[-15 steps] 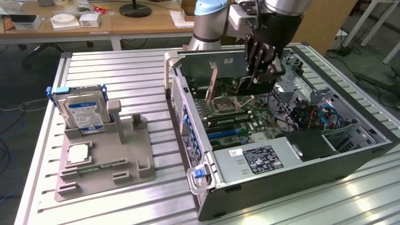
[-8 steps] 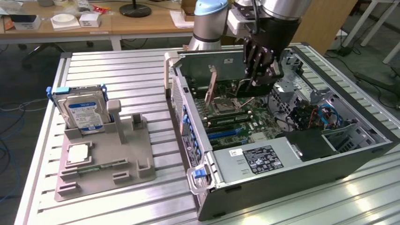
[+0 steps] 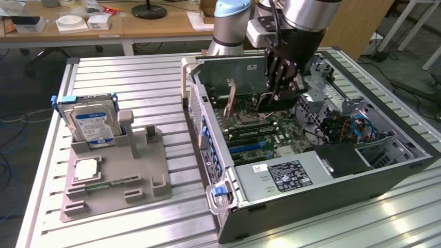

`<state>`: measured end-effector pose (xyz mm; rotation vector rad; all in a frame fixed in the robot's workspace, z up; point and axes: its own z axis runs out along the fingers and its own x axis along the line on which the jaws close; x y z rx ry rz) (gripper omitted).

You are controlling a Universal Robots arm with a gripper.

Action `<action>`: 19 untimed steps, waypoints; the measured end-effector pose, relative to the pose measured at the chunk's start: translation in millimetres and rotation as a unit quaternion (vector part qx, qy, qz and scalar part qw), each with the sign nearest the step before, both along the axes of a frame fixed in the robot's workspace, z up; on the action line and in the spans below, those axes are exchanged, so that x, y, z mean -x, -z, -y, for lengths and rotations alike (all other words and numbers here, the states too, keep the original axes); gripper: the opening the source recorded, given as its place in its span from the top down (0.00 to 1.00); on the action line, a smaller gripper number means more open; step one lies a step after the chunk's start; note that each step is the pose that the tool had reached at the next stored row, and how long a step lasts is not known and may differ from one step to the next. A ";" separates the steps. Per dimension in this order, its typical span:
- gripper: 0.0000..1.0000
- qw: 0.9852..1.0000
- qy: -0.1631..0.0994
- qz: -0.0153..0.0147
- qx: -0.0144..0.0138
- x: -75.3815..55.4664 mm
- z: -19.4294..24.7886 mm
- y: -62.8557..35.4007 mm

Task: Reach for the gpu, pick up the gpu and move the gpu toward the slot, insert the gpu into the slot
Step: 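Insert the gpu into the slot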

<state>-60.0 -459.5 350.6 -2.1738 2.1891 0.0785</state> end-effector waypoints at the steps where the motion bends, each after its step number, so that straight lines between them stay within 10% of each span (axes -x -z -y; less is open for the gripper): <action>1: 0.74 1.000 0.000 0.000 0.000 0.2 0.0 1.8; 7: 0.74 1.000 0.000 0.000 0.002 1.3 0.0 11.7; 12: 0.74 1.000 0.000 0.000 0.010 1.9 0.0 17.9; 19: 0.74 1.000 0.000 0.000 0.010 5.0 0.0 26.8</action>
